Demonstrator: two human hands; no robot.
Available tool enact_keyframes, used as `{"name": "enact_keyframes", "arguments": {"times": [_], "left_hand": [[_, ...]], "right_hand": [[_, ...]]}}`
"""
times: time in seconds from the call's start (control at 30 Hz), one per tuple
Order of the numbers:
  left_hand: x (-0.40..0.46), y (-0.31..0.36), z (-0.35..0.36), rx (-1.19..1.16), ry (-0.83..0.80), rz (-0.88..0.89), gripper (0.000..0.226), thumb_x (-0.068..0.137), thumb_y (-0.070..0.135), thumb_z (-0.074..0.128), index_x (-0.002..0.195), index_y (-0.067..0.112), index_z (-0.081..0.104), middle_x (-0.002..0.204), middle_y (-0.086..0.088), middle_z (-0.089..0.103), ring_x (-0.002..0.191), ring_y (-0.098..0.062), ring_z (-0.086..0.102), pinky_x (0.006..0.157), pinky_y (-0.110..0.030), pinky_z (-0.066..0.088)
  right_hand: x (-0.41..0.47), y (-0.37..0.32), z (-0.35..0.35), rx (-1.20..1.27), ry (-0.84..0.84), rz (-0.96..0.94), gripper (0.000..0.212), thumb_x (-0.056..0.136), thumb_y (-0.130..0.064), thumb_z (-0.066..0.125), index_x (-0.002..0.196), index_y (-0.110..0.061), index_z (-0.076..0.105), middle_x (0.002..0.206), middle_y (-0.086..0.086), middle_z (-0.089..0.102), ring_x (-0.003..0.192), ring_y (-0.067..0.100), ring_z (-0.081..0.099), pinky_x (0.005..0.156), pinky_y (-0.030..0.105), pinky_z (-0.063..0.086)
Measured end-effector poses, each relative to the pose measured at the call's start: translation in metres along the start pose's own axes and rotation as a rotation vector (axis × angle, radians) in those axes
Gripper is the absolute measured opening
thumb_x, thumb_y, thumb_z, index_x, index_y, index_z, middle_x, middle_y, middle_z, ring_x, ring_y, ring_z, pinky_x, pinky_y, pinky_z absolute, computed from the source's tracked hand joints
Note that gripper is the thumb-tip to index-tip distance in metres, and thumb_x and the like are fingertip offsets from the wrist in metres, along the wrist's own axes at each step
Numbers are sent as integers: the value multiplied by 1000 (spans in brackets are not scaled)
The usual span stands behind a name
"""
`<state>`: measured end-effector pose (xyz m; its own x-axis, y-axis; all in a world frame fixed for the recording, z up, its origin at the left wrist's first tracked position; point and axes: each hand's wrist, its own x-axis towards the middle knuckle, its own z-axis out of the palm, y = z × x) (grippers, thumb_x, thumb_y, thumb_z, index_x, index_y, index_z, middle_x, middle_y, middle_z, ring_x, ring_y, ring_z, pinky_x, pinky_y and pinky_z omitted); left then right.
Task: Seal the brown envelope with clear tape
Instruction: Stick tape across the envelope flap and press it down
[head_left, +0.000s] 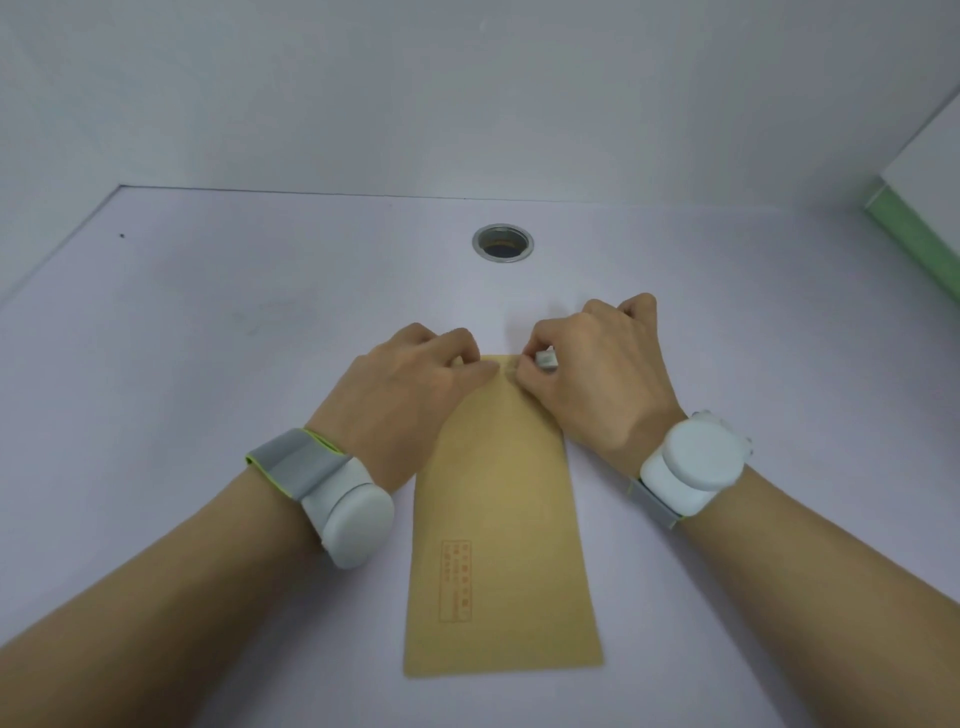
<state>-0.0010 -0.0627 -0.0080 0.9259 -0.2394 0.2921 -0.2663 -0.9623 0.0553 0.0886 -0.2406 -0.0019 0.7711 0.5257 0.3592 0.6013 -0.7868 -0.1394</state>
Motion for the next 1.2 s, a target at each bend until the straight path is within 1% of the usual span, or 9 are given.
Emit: {"name": "enact_keyframes", "arguments": {"times": [0.07,0.17,0.3,0.43,0.53,0.7,0.8,0.93,1.2], "left_hand": [[0,0,0,-13,10,-4,40,80,10,43,107,23,70,102,2,66,82,-28,59,53,-40,54],[1,-3,3,-35,35,-52,36,66,-8,65,91,16,75,93,-1,66,70,-26,60,51,-34,50],[5,-3,5,-64,41,-75,37,56,-13,71,84,10,76,89,-6,69,64,-30,63,48,-35,52],[6,2,4,-57,86,-69,37,75,-2,52,104,11,71,114,-9,66,86,-32,65,55,-42,57],[10,12,4,-59,75,33,58,76,9,29,117,9,70,119,-8,67,95,-31,63,77,-33,54],[7,18,12,-143,9,-7,36,87,8,61,123,6,67,119,-7,69,98,-29,65,80,-39,58],[4,20,8,-183,-11,-35,39,98,29,43,126,12,65,126,-1,65,109,-22,60,88,-34,53],[3,18,6,-196,-14,-53,38,97,31,42,121,13,66,125,2,64,108,-20,60,87,-31,52],[1,17,6,-186,-11,-78,32,98,27,47,123,14,62,122,1,63,104,-21,60,82,-33,52]], "right_hand": [[0,0,0,13,3,9,25,88,-39,56,77,-25,73,59,-9,52,78,22,56,83,40,22],[1,1,0,53,4,18,24,88,-39,56,79,-25,73,67,-6,66,80,21,57,84,40,23],[2,2,1,89,3,8,23,89,-38,56,81,-25,73,74,-7,70,82,21,58,86,40,24],[3,3,1,116,-3,8,23,89,-40,57,80,-25,72,71,-8,67,81,21,57,86,41,25],[3,3,1,120,-8,1,25,90,-42,57,80,-25,72,71,-7,66,81,22,56,84,41,26],[4,5,-1,139,-23,-10,23,89,-39,57,78,-26,72,69,-8,66,81,21,56,86,43,29],[4,8,-4,151,-45,-26,29,88,-46,54,74,-28,73,64,-9,64,80,18,53,87,43,30],[6,16,-11,168,-50,26,44,87,-48,43,61,-22,68,48,-6,52,67,14,48,87,43,32],[7,29,-14,131,-60,-9,23,85,-36,56,71,-30,72,58,-10,63,77,17,54,87,46,32]]}}
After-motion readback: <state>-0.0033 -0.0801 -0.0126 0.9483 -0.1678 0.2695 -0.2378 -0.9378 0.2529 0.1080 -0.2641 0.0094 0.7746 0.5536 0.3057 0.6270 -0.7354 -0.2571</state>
